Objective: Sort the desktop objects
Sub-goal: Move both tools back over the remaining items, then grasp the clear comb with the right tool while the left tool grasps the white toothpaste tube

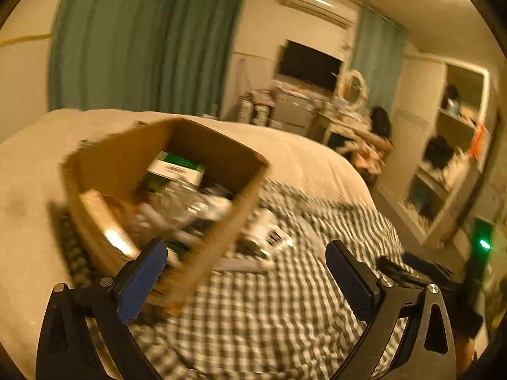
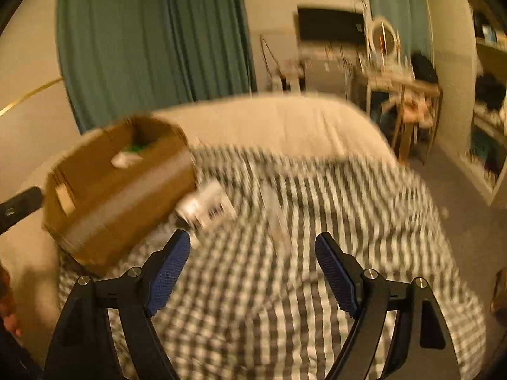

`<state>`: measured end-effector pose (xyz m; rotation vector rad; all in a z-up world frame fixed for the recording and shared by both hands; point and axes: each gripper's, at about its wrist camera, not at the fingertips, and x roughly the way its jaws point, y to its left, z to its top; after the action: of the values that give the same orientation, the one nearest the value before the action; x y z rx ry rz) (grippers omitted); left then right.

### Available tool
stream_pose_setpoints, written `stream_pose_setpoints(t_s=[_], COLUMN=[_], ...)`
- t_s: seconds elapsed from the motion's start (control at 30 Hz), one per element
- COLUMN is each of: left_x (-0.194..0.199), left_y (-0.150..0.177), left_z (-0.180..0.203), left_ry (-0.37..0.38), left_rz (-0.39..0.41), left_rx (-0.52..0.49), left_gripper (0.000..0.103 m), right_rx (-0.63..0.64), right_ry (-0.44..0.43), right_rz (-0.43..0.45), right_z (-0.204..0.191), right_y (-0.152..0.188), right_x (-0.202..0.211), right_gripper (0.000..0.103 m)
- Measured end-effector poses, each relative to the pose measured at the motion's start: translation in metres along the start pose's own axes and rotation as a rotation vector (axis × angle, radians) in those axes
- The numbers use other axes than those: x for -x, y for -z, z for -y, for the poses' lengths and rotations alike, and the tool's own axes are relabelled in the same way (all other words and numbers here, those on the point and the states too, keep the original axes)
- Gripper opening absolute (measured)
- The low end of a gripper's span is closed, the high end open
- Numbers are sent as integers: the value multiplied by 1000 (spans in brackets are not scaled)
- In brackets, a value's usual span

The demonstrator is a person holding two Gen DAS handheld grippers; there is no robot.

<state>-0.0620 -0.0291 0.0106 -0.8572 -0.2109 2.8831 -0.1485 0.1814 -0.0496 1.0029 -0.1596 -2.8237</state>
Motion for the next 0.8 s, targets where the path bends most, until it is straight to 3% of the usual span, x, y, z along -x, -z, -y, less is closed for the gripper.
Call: stream_pose_setpoints(t_s=[0.17, 0.27, 0.37, 0.43, 0.67, 0.8], left_x=[-55, -87, -108, -122, -170, -184], left_y=[26, 40, 46, 51, 58, 56], left_z=[28, 37, 41, 44, 37, 24], left_ry=[-18, -117, -156, -196, -245, -257], left_rz=[-132, -176, -169, -162, -186, -178], left_rx=[-21, 9, 37, 34, 164, 314], left_gripper=[103, 103, 103, 103, 103, 103], right_rx=[-36, -11, 2, -1, 0, -18], right_ry=[-25, -16, -4, -15, 33, 12], right_rz=[-42, -37, -64, -108, -150, -169], right_z=[18, 19, 22, 25, 36, 44], right_y=[6, 3, 2, 4, 8, 5], right_x=[-48, -72, -101, -126, -164, -175], right_gripper=[81, 81, 69, 55, 54, 54])
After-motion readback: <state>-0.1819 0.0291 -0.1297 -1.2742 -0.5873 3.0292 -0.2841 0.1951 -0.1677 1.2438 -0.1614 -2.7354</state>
